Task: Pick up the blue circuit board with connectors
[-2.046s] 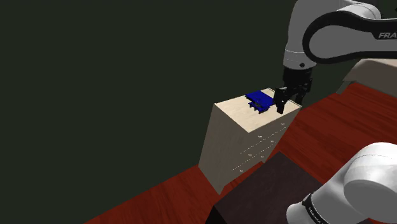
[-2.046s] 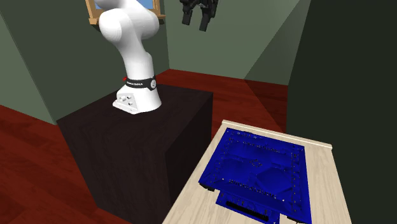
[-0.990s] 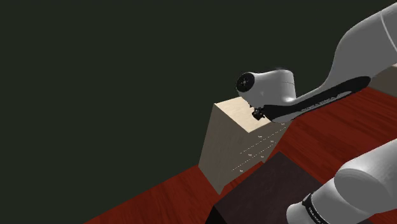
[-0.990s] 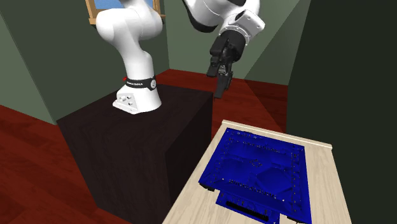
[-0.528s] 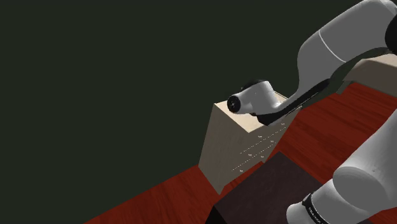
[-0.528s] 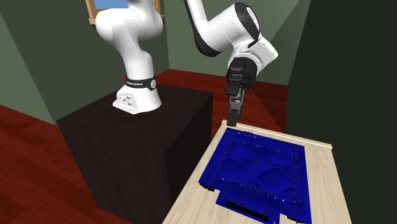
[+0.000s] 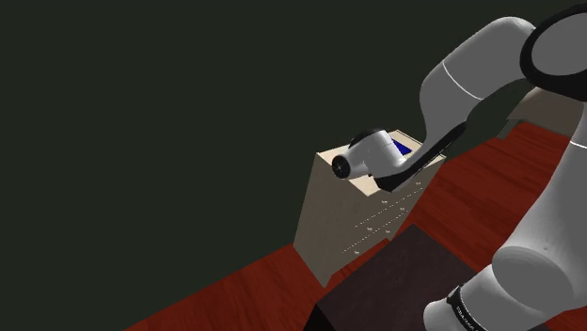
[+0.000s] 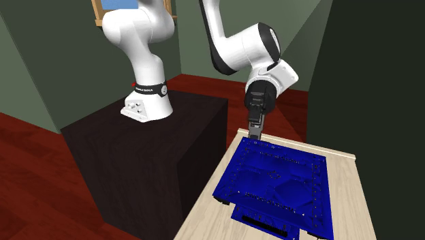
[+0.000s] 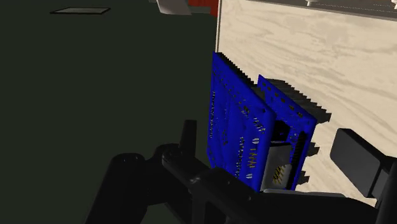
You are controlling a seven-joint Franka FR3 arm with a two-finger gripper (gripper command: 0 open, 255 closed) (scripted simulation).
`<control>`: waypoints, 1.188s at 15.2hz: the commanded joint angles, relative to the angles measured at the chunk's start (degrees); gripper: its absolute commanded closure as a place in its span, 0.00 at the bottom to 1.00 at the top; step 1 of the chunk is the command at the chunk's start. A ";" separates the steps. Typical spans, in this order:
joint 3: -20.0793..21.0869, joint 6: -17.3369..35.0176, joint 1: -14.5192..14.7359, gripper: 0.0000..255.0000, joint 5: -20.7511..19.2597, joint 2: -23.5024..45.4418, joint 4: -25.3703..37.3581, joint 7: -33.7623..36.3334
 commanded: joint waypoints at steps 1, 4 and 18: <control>-0.02 -0.28 0.12 0.00 -0.26 1.08 0.21 0.87; -0.07 -0.21 0.07 1.00 -0.34 1.01 0.12 0.89; 0.27 0.66 -0.19 1.00 1.17 -3.92 -1.07 -2.80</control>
